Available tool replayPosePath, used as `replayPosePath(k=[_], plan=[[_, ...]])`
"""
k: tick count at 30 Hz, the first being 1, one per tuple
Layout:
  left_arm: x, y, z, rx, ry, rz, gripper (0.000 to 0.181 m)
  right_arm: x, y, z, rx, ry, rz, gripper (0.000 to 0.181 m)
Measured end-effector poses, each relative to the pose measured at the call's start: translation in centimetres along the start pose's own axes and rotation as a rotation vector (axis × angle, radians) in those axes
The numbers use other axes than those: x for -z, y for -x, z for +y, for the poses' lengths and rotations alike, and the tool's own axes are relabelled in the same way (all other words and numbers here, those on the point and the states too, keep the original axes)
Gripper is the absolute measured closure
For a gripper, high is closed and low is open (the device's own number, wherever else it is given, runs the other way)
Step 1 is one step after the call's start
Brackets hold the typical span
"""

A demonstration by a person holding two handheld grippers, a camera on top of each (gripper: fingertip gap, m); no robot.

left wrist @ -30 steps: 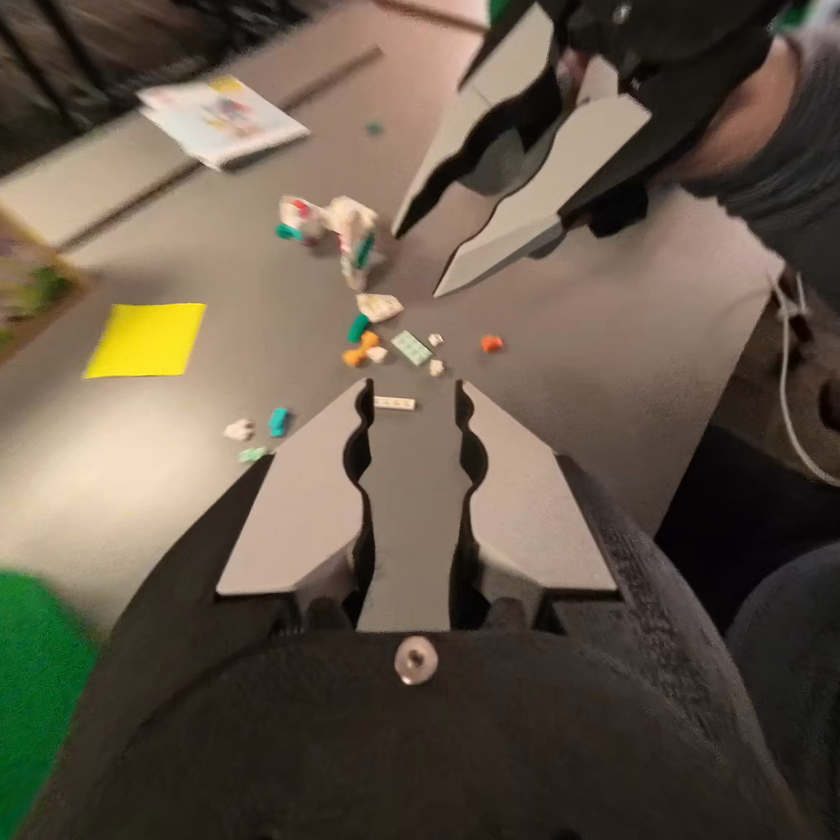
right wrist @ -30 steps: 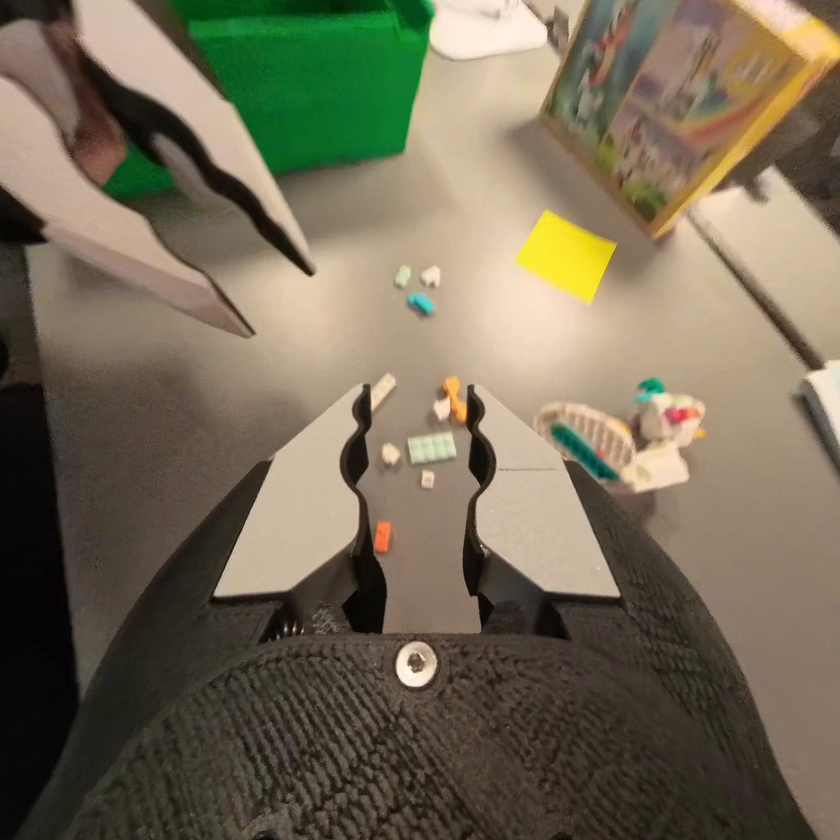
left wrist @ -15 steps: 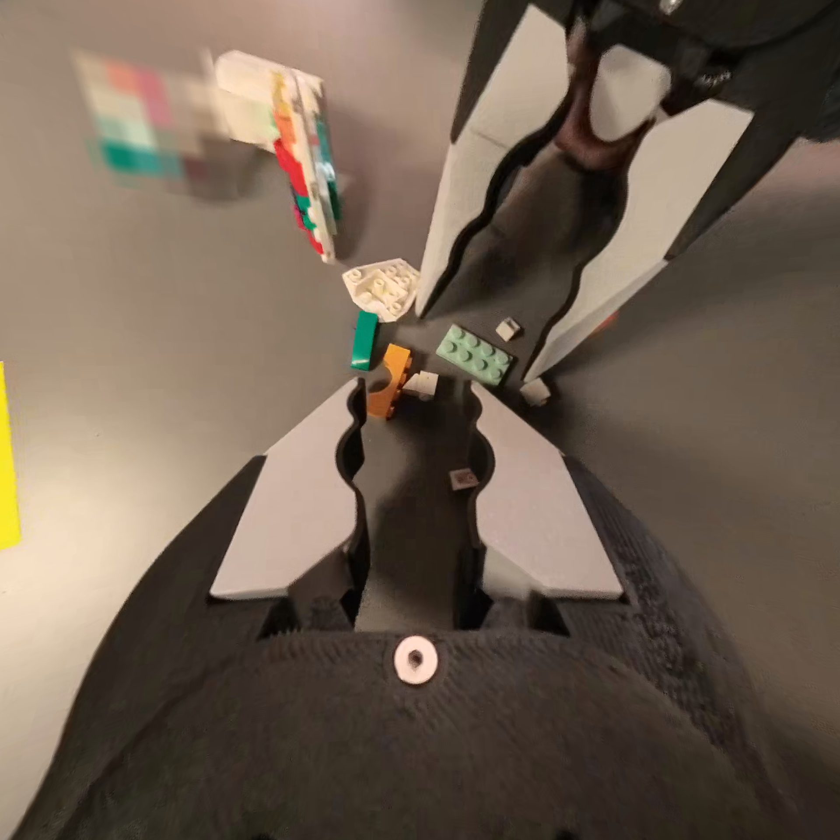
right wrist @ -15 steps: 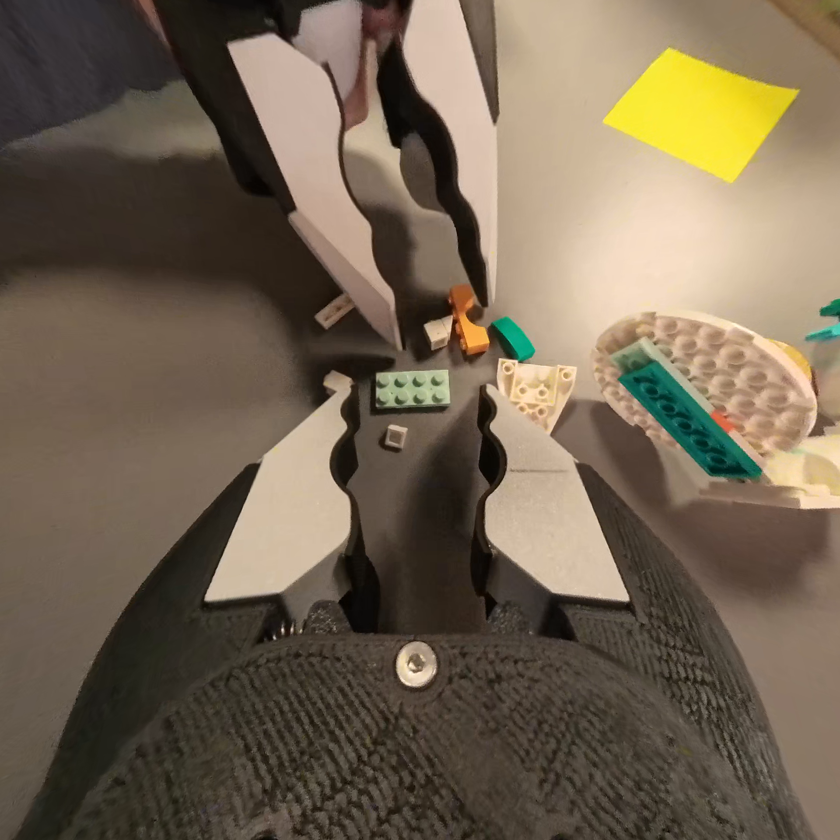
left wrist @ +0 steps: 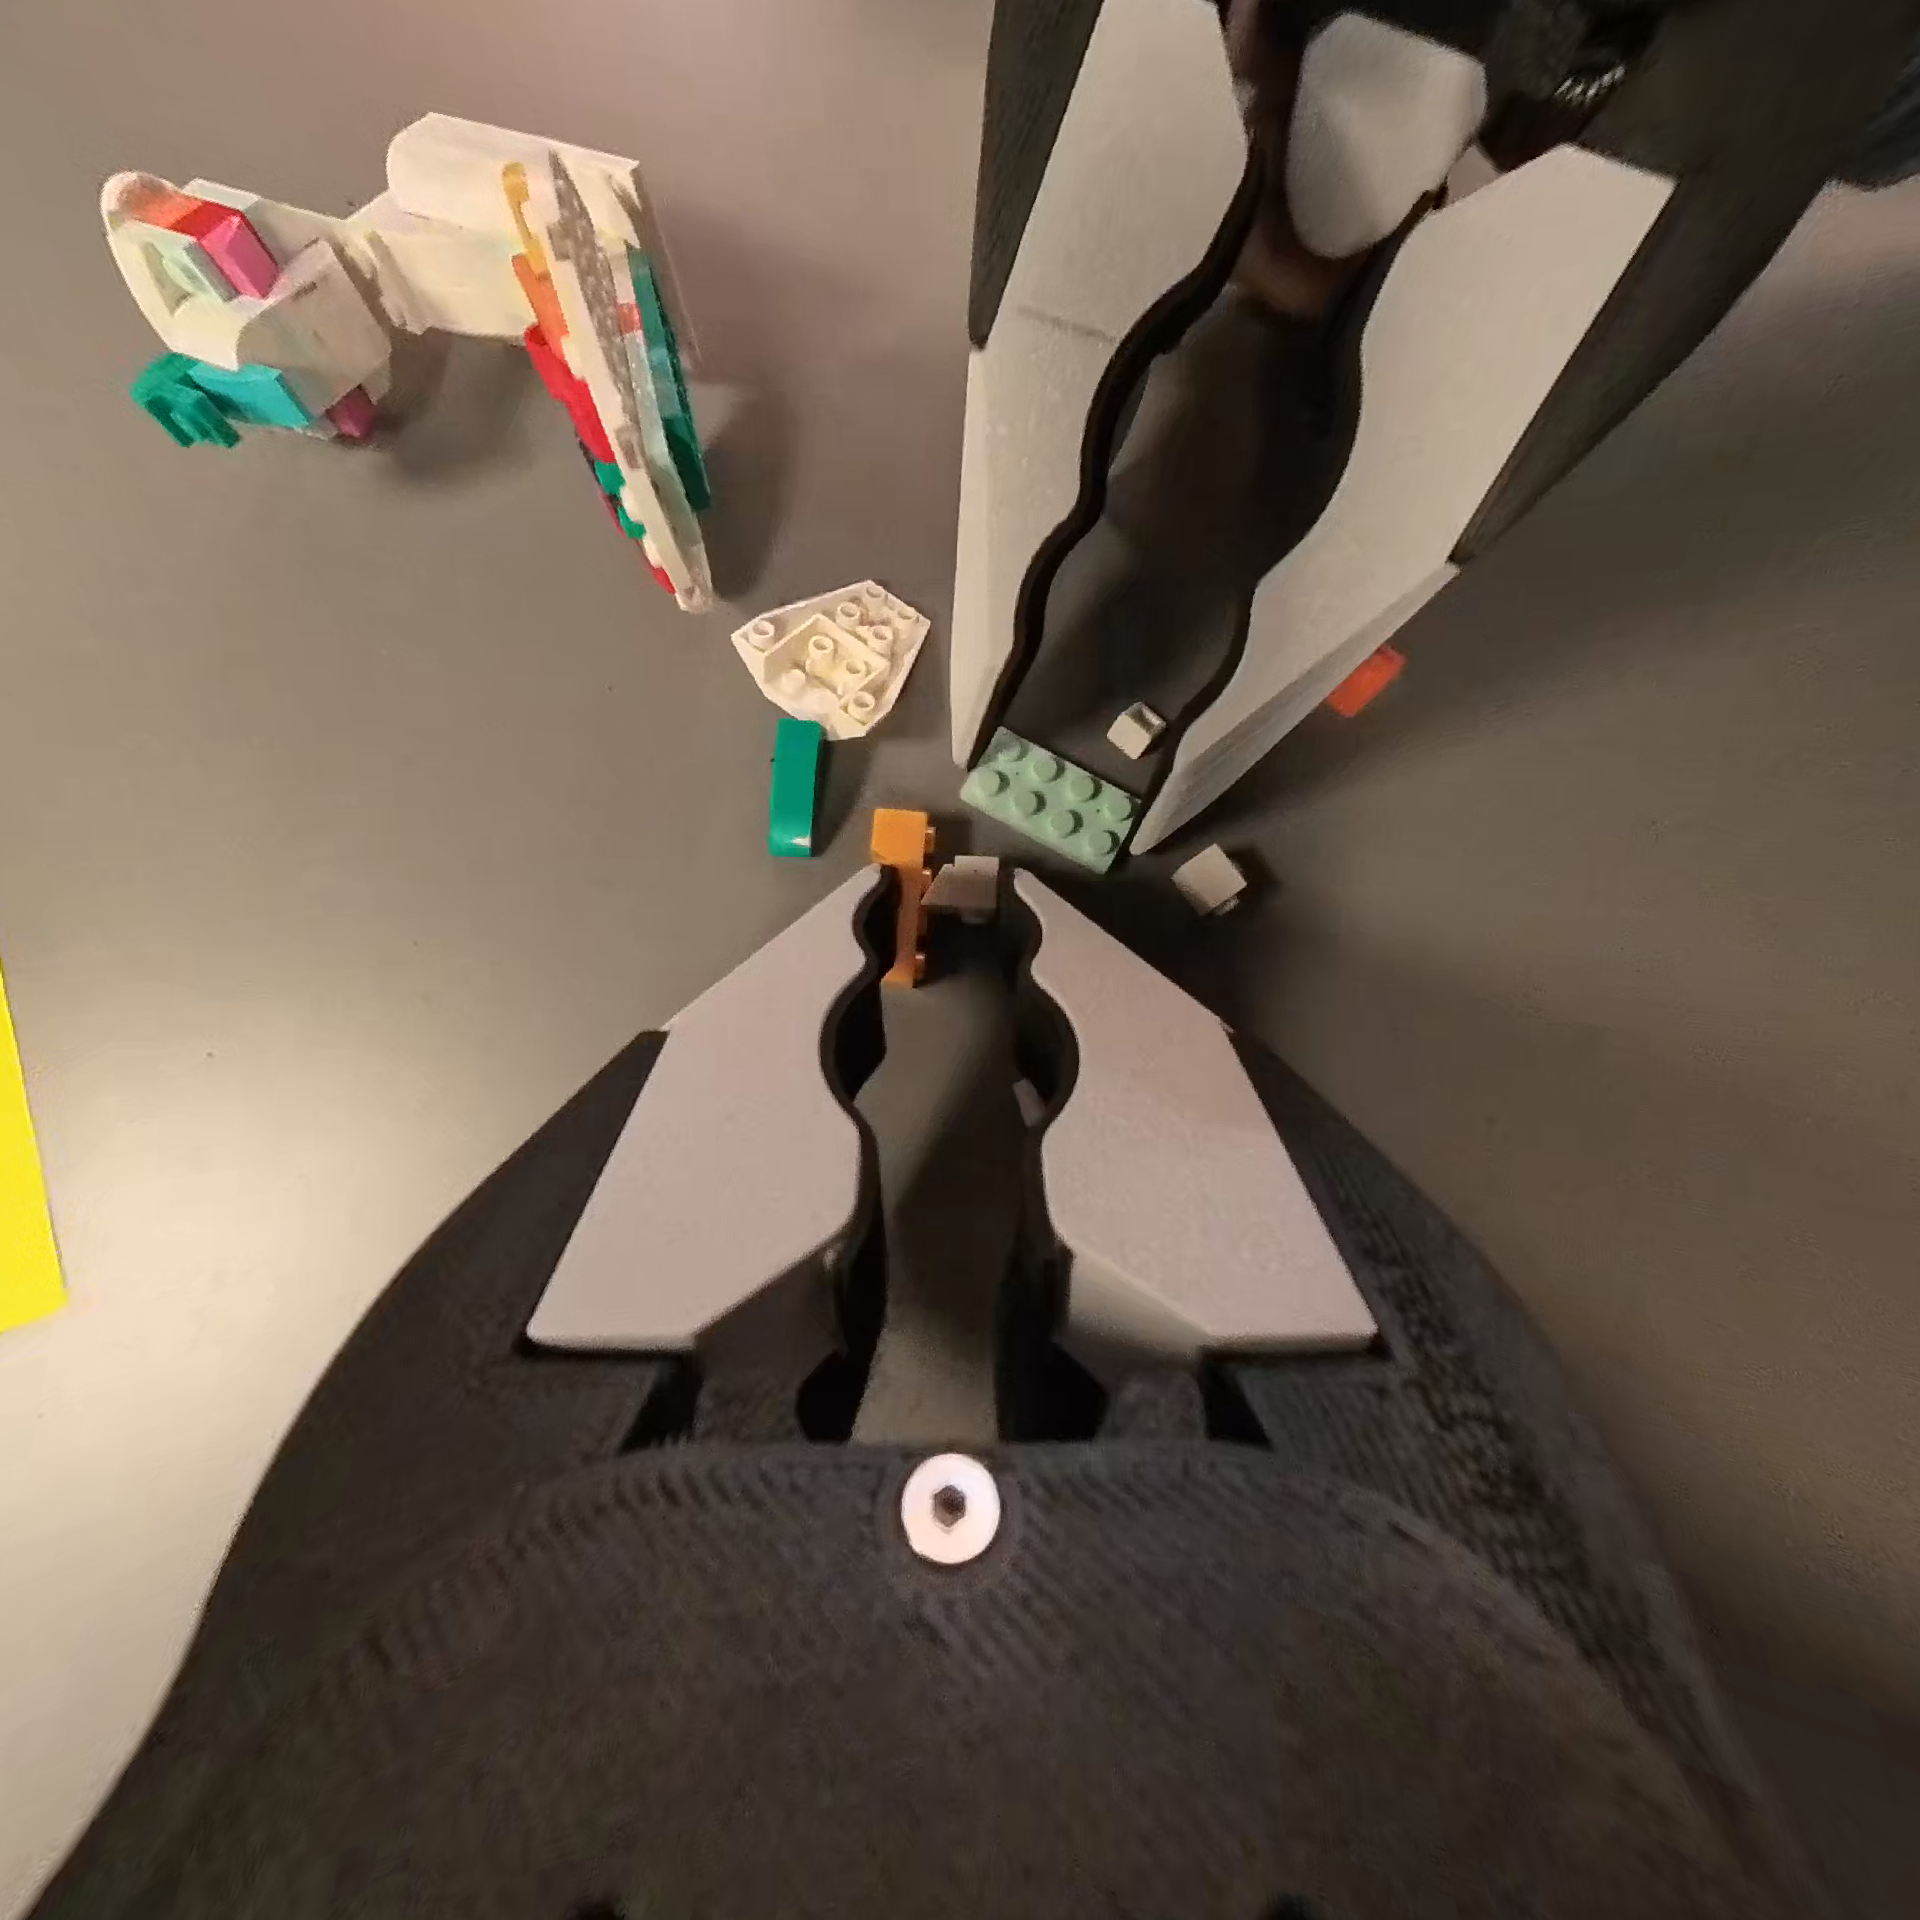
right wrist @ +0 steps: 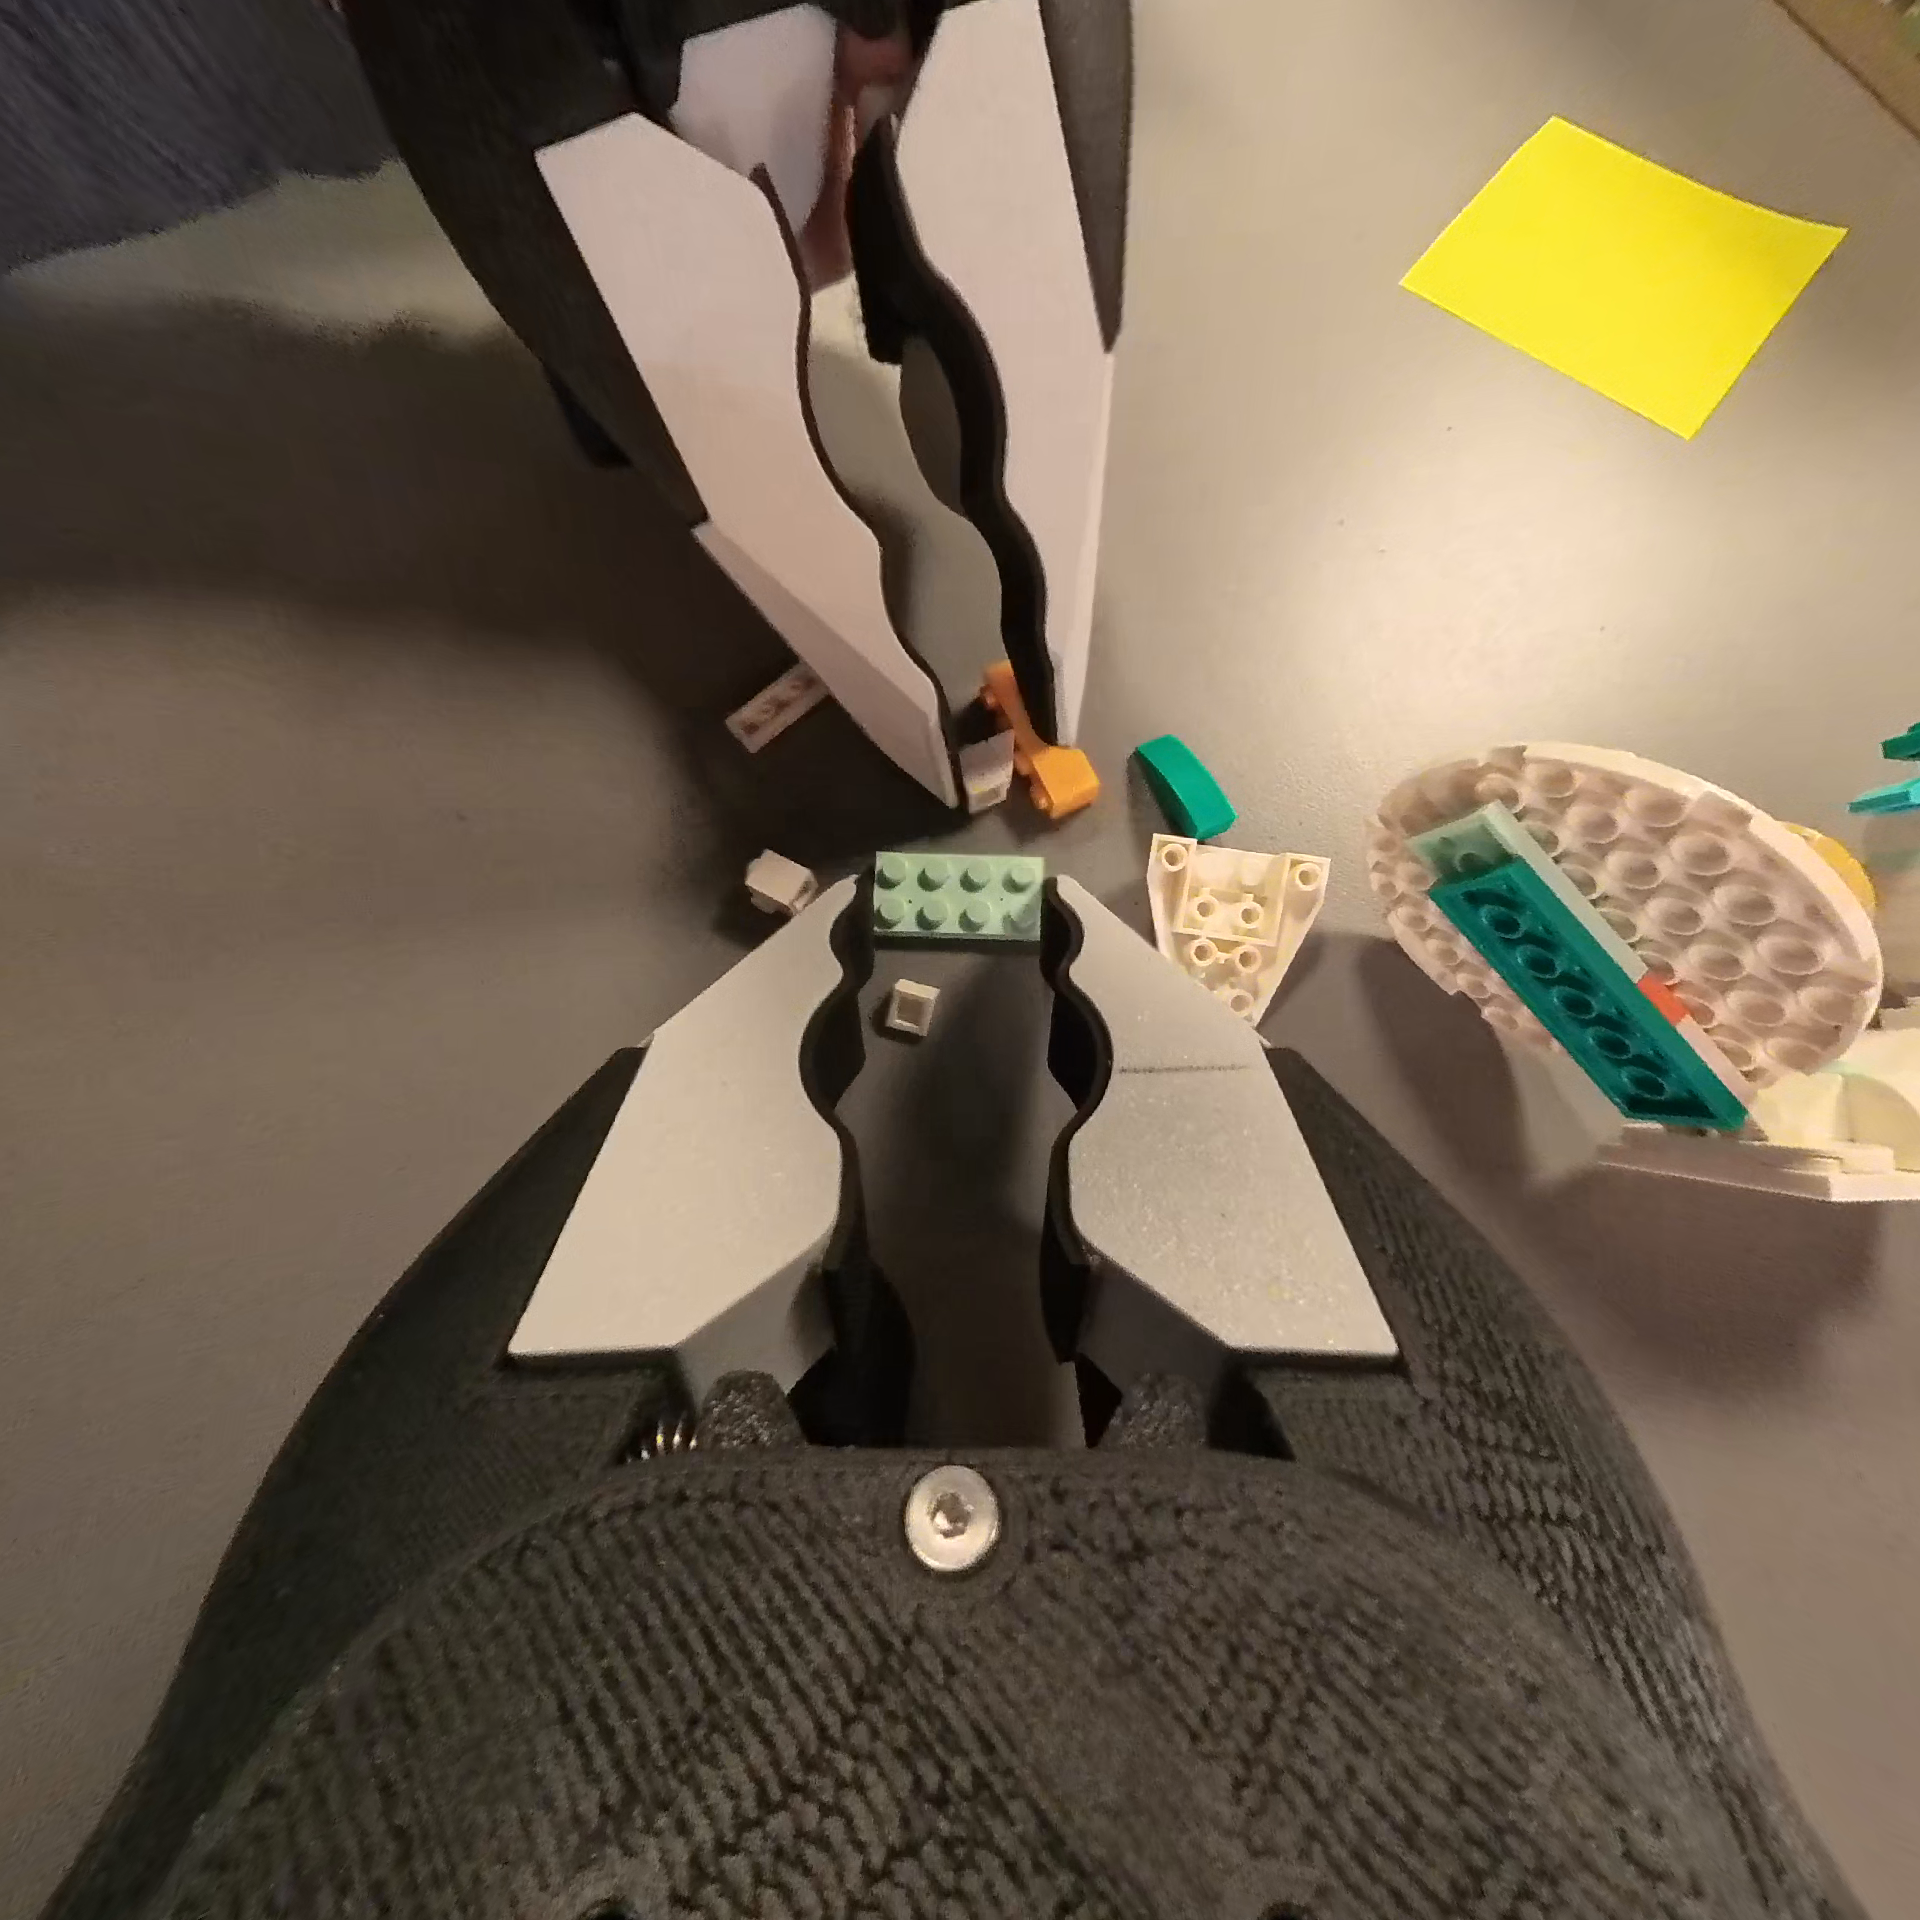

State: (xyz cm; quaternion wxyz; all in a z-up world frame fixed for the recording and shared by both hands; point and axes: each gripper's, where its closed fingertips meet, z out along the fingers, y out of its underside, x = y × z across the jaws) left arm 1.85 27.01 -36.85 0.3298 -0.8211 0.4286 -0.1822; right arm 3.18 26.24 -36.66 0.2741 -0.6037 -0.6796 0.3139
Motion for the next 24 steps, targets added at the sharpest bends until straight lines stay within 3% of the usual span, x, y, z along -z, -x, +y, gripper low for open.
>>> replayPosePath(k=[2,9,11,16,20,24], plan=[[0.3,-0.1,0.2,0.017,-0.008,-0.018,0.163,0.0,0.2,0.0,0.005,0.007,0.001,0.151],[2.7,-0.6,2.9,0.102,0.064,-0.115,0.124,0.2,0.0,-0.8,-0.037,0.009,0.051,0.147],[3.5,-0.8,3.4,0.093,0.070,-0.153,0.126,0.0,0.5,-1.9,-0.075,-0.037,0.021,0.146],[4.8,-1.1,3.4,0.108,0.051,-0.198,0.130,-1.7,0.3,-1.6,-0.065,0.048,0.052,0.156],[5.4,-1.5,3.0,0.129,0.015,-0.200,0.133,-1.0,-0.4,-0.9,-0.087,0.126,0.109,0.152],[5.9,-1.5,2.7,0.167,-0.039,-0.204,0.136,-1.2,0.5,-2.0,-0.145,0.072,0.084,0.155]])
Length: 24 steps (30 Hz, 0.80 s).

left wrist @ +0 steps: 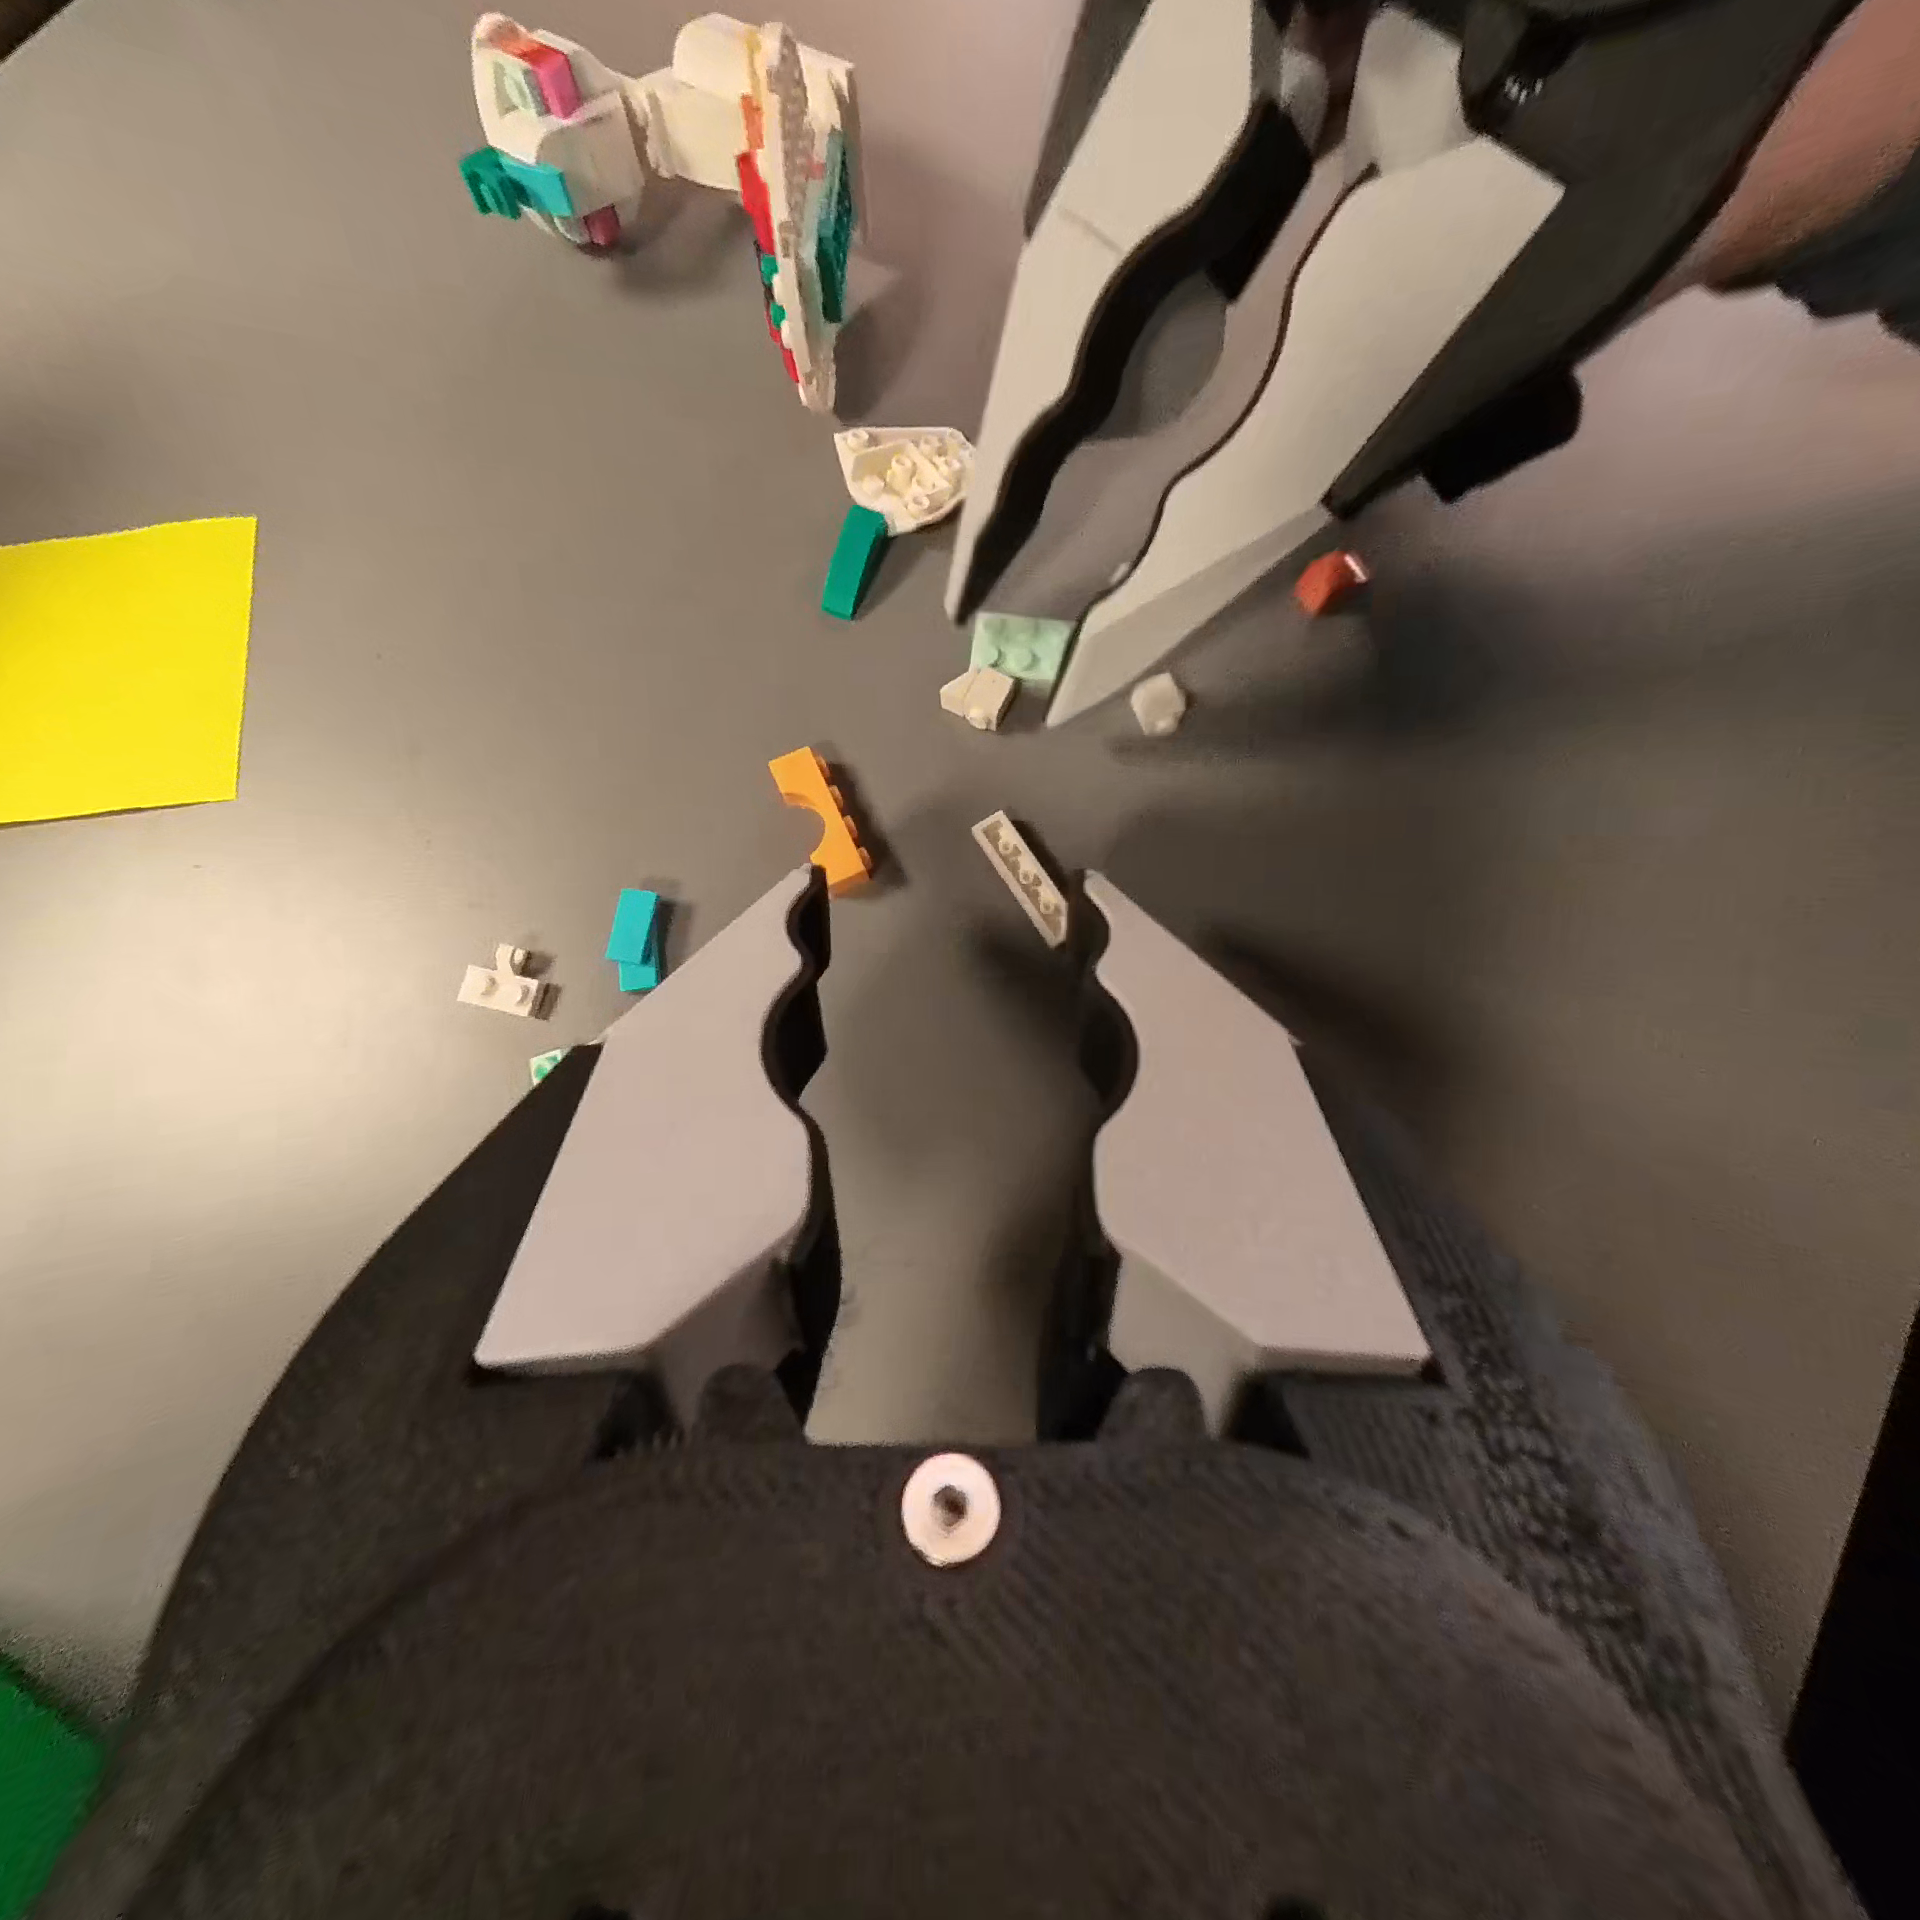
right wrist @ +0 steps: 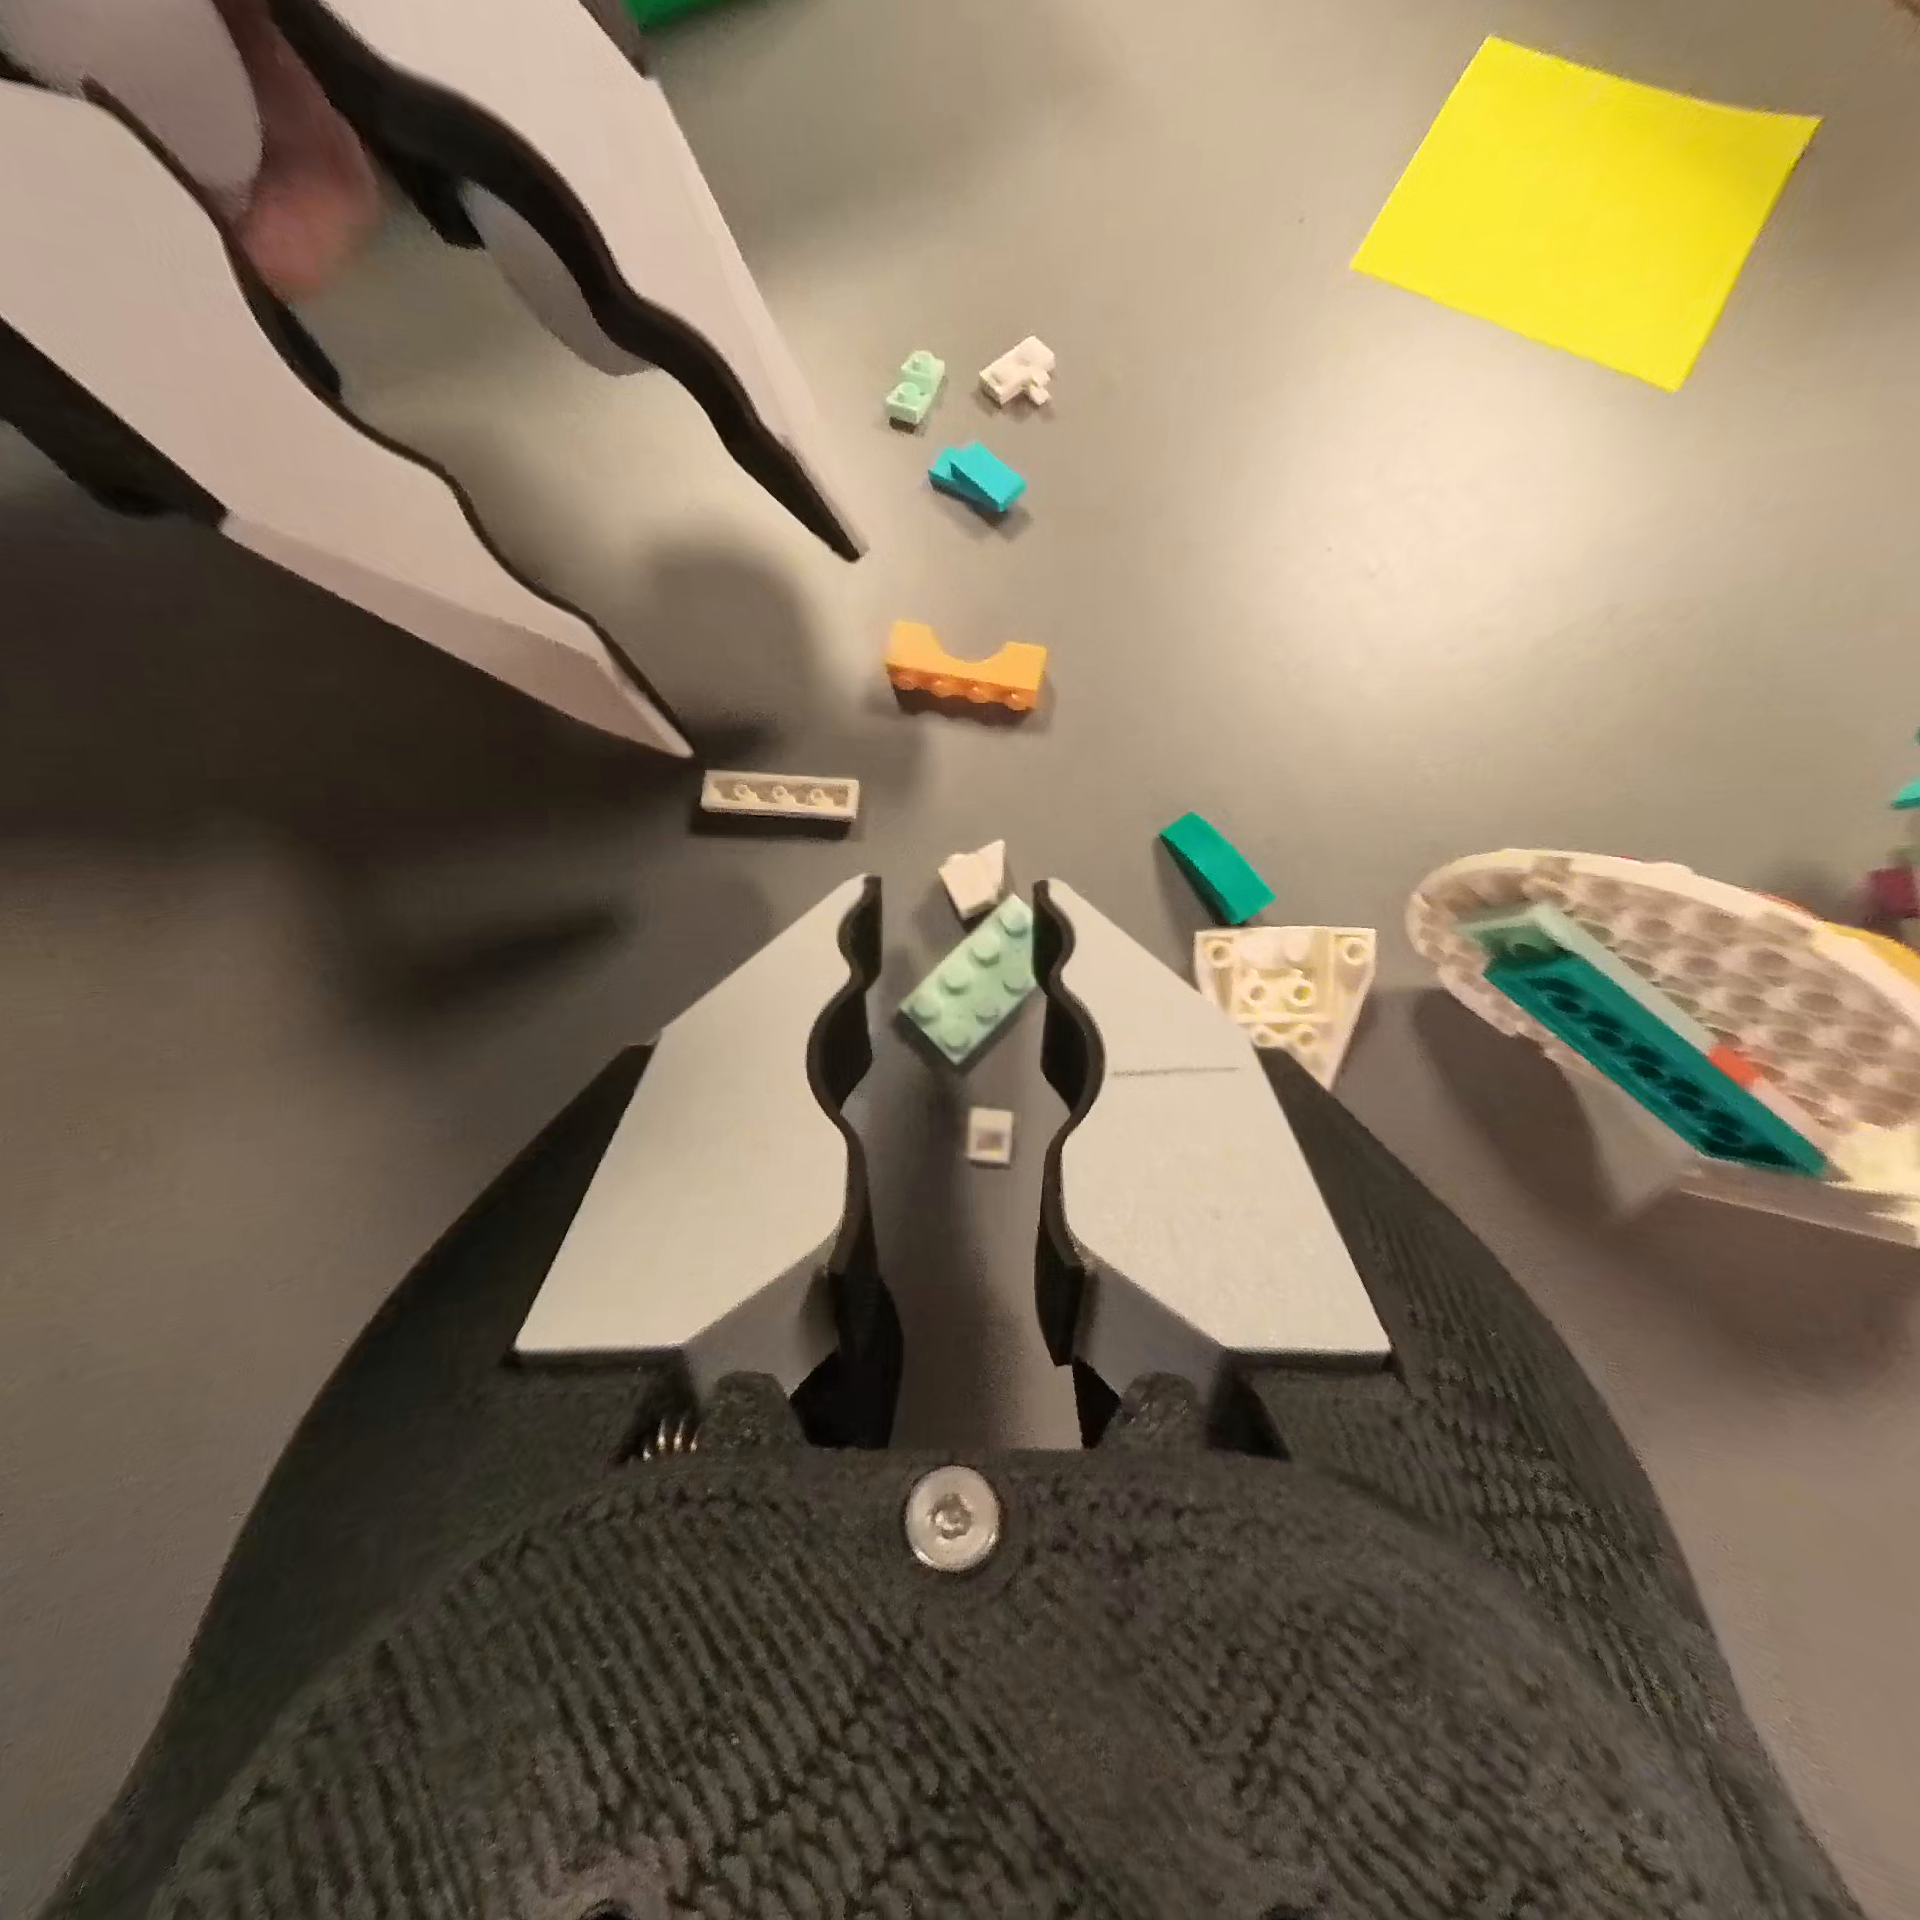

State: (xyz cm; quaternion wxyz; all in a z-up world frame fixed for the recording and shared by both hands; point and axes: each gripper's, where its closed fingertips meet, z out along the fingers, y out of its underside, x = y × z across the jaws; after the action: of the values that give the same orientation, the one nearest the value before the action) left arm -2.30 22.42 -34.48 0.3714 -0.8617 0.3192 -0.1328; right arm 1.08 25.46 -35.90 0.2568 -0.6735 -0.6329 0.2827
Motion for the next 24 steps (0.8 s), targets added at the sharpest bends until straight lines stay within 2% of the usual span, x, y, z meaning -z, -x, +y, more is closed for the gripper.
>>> replayPosePath(k=[2,3,6,10,14,17,24], plan=[[0.1,0.2,-0.2,0.020,-0.020,-0.006,0.138,-0.6,0.0,0.3,-0.022,0.021,0.017,0.161],[0.1,0.2,-0.4,0.029,-0.031,-0.006,0.139,-0.8,0.0,0.3,-0.013,0.018,0.031,0.172],[0.0,0.0,-0.8,0.065,-0.075,0.011,0.142,-1.0,0.7,-0.3,0.085,-0.018,0.034,0.173],[-0.1,-0.8,-1.7,0.167,-0.167,0.116,0.144,0.3,2.2,-2.5,0.433,-0.151,0.124,0.172],[0.7,-1.4,-3.3,0.332,-0.313,0.301,0.161,1.5,3.6,-3.5,0.770,-0.217,0.238,0.173],[1.2,-1.7,-3.5,0.393,-0.347,0.403,0.170,1.7,4.1,-3.4,0.833,-0.220,0.249,0.173],[0.7,-2.3,-2.8,0.365,-0.289,0.416,0.159,1.6,4.1,-3.2,0.863,-0.206,0.261,0.173]])
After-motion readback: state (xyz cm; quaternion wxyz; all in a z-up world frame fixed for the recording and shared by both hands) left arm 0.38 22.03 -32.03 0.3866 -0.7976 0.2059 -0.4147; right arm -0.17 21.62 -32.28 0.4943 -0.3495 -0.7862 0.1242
